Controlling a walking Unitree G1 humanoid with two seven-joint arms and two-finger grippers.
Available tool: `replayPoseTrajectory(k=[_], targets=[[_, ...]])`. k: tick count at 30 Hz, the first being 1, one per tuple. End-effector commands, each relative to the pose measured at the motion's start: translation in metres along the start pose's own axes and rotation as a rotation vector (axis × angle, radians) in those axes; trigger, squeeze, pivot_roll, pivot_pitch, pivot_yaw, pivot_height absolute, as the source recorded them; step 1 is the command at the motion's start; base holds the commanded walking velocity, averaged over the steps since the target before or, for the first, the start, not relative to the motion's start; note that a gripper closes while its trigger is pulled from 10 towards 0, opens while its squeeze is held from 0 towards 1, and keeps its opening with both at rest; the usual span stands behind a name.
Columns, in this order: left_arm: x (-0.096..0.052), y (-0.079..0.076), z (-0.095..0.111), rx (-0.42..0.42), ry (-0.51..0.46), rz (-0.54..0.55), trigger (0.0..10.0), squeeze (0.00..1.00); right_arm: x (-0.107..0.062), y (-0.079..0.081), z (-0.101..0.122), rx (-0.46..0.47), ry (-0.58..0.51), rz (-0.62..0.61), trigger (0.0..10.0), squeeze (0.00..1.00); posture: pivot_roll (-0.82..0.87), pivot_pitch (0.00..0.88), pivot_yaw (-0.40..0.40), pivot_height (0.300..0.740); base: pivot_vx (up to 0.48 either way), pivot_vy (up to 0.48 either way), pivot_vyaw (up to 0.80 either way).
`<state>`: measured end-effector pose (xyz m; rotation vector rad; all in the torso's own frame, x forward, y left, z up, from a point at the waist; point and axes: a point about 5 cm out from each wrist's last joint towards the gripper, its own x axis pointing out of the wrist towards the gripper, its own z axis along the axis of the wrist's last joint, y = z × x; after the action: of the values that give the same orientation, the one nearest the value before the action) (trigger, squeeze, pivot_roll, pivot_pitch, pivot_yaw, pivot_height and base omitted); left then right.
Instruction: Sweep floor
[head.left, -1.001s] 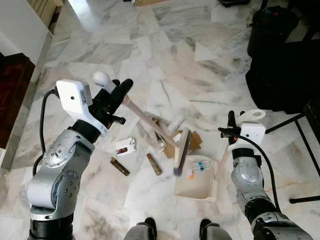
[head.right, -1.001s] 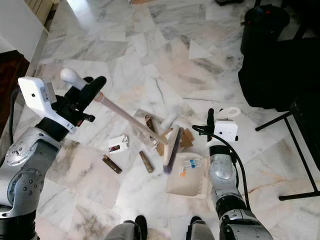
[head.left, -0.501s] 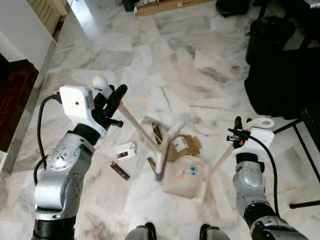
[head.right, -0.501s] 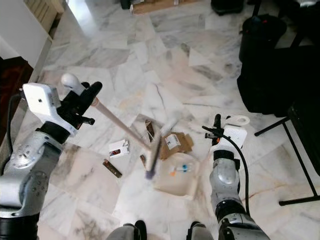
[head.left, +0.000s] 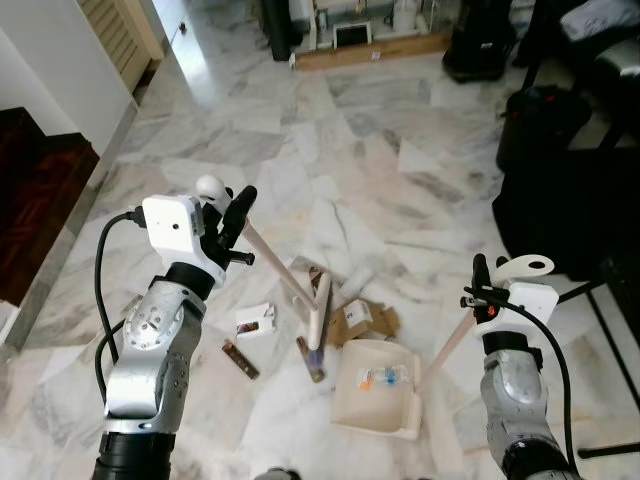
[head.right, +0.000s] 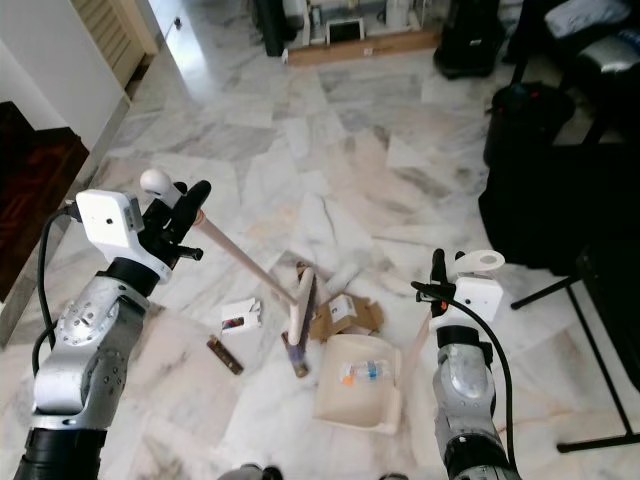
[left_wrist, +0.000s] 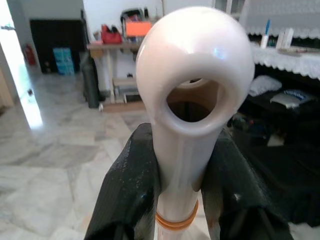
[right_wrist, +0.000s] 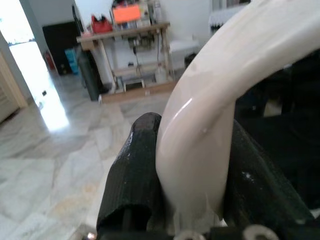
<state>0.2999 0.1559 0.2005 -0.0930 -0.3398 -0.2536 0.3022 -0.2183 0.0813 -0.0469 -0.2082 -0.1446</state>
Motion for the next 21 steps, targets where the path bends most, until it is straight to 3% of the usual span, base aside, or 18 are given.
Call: replayPoseTrajectory(k=[1,8,11,21], targets=[[0.001,0.003,0.009,0.037,-0.067,0.022,10.0,0.0,0.007,0.008,0.013,0.024,-0.061,0.023,10.0,0.0,0.06,0.0,0.086,0.74,0.0,0.0,0.0],[-0.002,0.003,-0.003,0.087,-0.059,0.048,10.0,0.0,0.012,0.016,0.019,0.134,-0.064,-0.02,10.0,0.0,0.05,0.0,0.082,0.74,0.0,0.0,0.0],[-0.009,0.011,-0.011,0.107,-0.041,0.092,10.0,0.0,0.016,0.018,0.025,0.166,-0.084,-0.045,10.0,0.0,0.05,0.0,0.085,0.74,0.0,0.0,0.0],[-0.021,0.026,-0.025,0.133,-0.025,0.209,10.0,0.0,0.028,0.011,0.035,0.127,-0.094,-0.015,10.0,0.0,0.04,0.0,0.043,0.74,0.0,0.0,0.0]])
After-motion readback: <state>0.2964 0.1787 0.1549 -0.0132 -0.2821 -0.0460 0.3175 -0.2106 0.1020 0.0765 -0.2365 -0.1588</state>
